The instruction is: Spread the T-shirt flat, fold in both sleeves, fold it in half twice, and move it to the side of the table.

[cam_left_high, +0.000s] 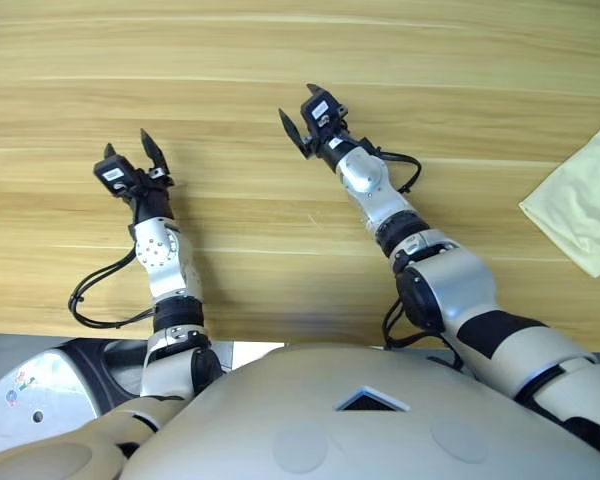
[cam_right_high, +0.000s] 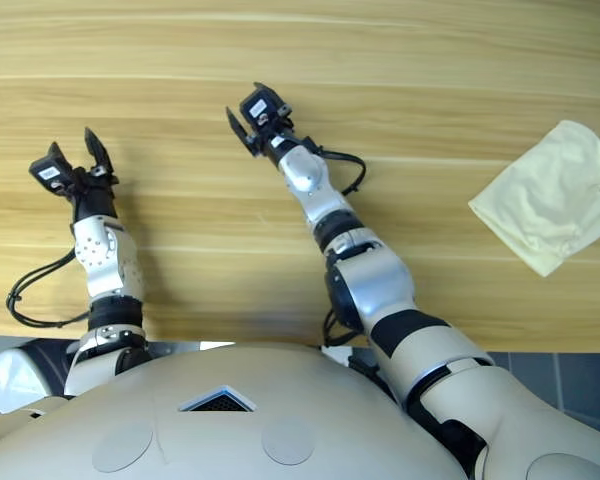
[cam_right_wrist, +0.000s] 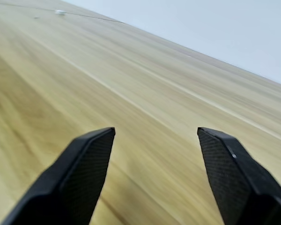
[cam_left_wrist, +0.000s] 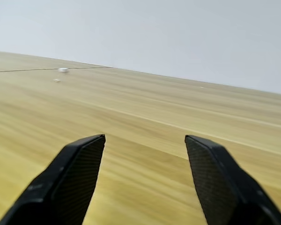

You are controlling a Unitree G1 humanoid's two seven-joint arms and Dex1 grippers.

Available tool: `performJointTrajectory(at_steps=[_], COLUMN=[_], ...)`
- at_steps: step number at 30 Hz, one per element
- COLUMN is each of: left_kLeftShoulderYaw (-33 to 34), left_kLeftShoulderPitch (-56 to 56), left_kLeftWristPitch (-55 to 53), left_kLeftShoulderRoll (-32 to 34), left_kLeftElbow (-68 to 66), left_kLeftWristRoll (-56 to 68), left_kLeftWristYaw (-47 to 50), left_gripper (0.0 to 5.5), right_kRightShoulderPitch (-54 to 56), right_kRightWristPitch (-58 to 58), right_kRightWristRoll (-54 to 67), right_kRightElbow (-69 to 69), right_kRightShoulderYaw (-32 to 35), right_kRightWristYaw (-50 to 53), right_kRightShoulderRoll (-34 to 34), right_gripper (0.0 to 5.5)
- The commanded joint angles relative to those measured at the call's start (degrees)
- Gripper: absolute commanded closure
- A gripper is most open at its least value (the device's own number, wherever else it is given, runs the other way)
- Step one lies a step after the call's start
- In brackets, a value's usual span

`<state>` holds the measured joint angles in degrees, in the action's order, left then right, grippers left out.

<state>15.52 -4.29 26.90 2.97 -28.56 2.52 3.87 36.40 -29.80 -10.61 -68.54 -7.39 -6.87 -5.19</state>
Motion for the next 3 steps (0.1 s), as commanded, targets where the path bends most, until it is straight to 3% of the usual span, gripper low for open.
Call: performJointTrajectory(at_steps=[1, 3], left_kLeftShoulderYaw=[-7.9, -10.9], left_kLeftShoulderPitch=[-6.0, -9.6], left_kLeftWristPitch=[5.3, 7.5], left_kLeftShoulderRoll=[2.3, 2.3], left_kLeftElbow=[-7.0, -11.6], left_kLeftWristRoll=[-13.3, -17.0], left_kLeftWristYaw=[5.7, 7.4], left_gripper=[2.32, 2.32], right_kRightShoulderPitch=[-3.8, -5.7], right_kRightWristPitch=[-2.4, -4.6], right_kRightWristRoll=[-0.7, -1.0], right_kRightElbow=[2.4, 4.1], right_kRightShoulderYaw=[0.9, 1.5], right_kRightWristYaw=[4.6, 7.6], right_kRightShoulderRoll=[4.2, 6.3], right_gripper=[2.24, 2.24])
